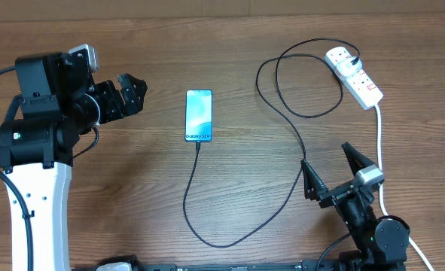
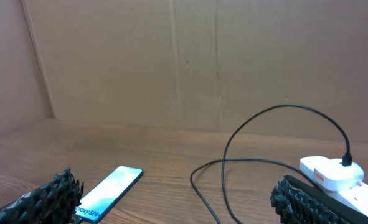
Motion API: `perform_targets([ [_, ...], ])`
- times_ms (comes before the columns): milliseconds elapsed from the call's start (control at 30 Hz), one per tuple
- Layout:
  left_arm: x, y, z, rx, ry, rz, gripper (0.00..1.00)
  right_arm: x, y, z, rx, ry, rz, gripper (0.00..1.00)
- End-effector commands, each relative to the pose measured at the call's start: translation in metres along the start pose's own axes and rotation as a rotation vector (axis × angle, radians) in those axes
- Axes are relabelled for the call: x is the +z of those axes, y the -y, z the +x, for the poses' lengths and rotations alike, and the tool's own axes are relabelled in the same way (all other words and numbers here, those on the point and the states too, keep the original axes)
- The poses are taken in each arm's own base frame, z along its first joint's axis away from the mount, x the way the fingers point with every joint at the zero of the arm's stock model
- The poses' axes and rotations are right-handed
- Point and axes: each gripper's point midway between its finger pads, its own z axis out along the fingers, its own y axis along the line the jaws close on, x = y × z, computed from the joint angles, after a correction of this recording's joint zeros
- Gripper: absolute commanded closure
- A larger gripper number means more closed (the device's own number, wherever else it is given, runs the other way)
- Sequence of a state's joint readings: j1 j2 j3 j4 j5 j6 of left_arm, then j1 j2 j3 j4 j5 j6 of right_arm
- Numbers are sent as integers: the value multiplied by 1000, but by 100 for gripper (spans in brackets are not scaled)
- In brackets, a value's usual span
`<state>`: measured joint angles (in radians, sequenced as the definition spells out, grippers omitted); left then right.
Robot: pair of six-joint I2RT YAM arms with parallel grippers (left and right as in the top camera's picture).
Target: Plug charger to phone and switch on socket
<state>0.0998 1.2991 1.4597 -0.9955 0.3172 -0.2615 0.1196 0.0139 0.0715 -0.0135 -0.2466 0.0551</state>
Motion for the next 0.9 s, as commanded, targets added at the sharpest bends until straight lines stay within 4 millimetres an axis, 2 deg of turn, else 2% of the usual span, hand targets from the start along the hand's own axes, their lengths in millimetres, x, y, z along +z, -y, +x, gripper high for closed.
perform_targets([
  [0, 2, -2, 0, 12, -1, -7, 0, 0, 0, -1, -16, 14, 3, 0],
  [567, 2, -2, 0, 11, -1, -7, 0, 0, 3, -11, -72, 110, 17, 0],
  [667, 2, -1, 0, 12, -1, -6, 0, 1, 4, -3, -64, 77, 19, 0],
  [867, 2, -2, 0, 12, -1, -7, 0, 1, 10, 31, -30, -60, 42, 0],
])
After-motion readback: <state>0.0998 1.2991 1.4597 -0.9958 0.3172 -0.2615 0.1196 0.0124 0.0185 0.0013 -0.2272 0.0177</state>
